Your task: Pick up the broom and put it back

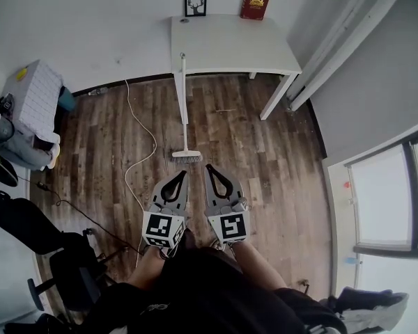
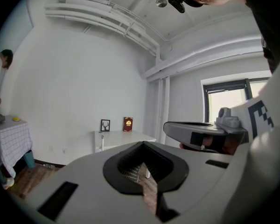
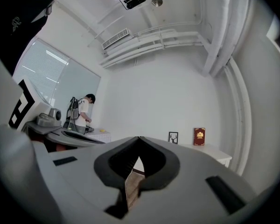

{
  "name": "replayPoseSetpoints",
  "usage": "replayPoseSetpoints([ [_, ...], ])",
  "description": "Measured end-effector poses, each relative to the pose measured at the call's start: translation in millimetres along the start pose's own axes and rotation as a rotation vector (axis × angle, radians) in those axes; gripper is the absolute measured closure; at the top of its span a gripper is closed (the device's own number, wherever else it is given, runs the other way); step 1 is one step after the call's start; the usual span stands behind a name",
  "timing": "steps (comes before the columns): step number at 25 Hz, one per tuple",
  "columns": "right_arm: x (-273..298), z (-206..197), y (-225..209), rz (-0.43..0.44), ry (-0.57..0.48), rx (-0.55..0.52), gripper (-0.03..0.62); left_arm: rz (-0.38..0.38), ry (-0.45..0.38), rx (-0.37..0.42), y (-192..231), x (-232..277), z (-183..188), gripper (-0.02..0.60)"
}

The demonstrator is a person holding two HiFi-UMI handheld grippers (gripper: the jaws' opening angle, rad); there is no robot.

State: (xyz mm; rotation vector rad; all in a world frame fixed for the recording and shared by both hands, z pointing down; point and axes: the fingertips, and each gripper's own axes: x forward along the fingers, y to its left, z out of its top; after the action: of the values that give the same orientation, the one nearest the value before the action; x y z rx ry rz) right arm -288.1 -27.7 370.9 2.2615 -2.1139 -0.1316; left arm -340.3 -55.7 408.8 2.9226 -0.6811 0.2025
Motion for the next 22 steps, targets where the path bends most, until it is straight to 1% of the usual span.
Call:
replayPoseSetpoints([
  [3, -4, 3, -3, 0.003, -0.005, -0.003, 0.572, -0.002, -0.002, 0.000, -5, 1, 2, 0.581],
  [8, -11, 13, -5, 0.021, -0.042, -0.031, 0.572, -0.015, -0.009, 0.013, -14, 3, 7, 0.581],
  [17, -22, 13, -5, 0.023, -0.041, -0.004, 0.572, -0.034, 0.005, 0.022, -27, 0, 4, 0.581],
  [22, -27, 14, -1, 0.031, -0.043, -0.028, 0.572, -0.032, 0.006, 0.012, -31, -6, 4, 0.581],
])
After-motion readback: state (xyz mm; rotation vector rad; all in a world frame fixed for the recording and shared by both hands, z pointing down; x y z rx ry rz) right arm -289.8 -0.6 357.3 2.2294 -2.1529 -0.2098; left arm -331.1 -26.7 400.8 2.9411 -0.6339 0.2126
